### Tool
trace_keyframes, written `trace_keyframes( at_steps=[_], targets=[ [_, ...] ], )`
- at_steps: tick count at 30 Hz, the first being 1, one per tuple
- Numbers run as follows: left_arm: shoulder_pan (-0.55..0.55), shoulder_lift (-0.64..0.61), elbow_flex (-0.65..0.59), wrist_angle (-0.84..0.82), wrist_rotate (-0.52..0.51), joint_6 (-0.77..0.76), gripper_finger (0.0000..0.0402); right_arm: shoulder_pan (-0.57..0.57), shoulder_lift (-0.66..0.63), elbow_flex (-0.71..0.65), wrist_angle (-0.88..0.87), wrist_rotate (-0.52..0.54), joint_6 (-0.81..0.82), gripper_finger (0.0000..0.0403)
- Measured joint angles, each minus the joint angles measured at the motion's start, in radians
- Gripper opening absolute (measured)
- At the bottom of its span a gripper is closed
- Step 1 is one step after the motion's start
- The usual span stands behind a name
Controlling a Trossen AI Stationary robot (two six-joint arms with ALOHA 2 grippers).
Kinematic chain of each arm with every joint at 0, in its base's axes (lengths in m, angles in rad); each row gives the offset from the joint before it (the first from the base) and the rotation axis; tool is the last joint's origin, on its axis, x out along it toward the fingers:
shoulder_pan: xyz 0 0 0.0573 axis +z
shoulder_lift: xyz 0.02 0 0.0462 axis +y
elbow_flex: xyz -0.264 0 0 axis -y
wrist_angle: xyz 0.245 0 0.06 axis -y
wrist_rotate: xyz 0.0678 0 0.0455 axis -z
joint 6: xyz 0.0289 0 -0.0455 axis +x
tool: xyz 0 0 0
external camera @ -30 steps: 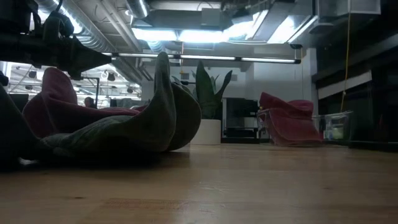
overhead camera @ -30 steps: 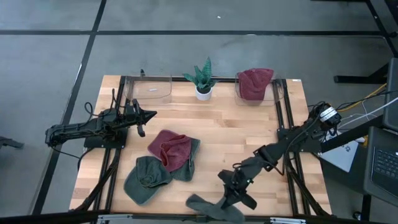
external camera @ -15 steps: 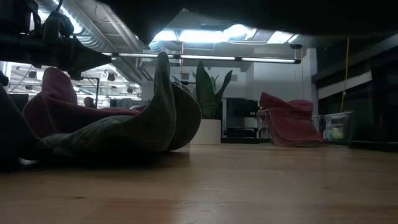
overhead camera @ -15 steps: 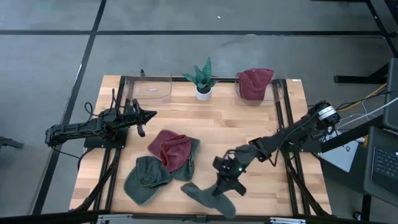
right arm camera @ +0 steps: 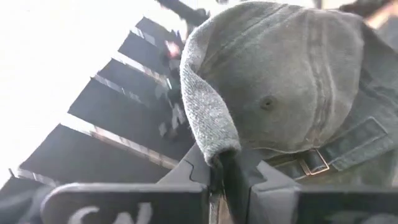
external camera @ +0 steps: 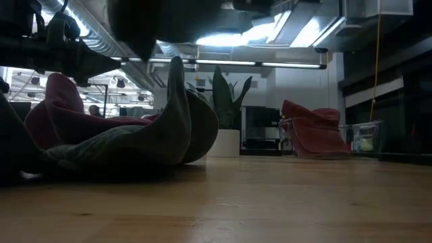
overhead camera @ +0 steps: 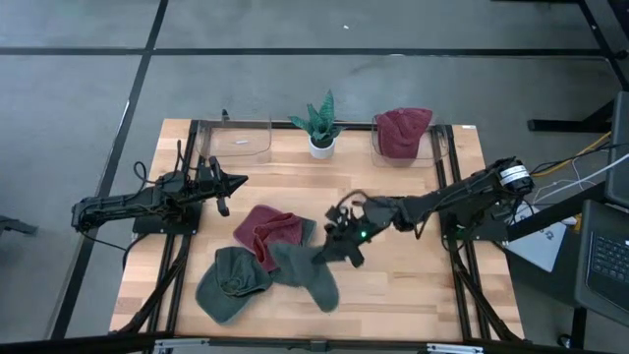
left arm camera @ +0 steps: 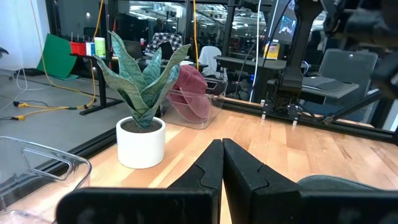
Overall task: Pick & Place hat
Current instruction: Move the right black cap into the center of the table
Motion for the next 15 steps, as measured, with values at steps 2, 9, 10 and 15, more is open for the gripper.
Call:
trace_keyframes(
  at_steps=[2, 9, 10, 15],
  targets=[
    [0.000, 0.000, 0.000, 0.000, 0.000, 0.000, 0.0004, -0.021, 0.007, 0.000, 0.067, 0.033, 0.035, 0.0021],
    [0.000, 0.000, 0.000, 0.000, 0.000, 0.000, 0.0004, -0.069, 0.095, 0.000, 0.194, 0.126, 0.112, 0.0021],
    [0.000, 0.000, 0.000, 0.000, 0.000, 0.000, 0.0004, -0.072, 0.115, 0.000, 0.212, 0.139, 0.132, 0.0021],
    [0.000, 0.000, 0.000, 0.000, 0.000, 0.000, 0.0004, -0.089, 0.241, 0.024, 0.323, 0.151, 0.201, 0.0021]
  ],
)
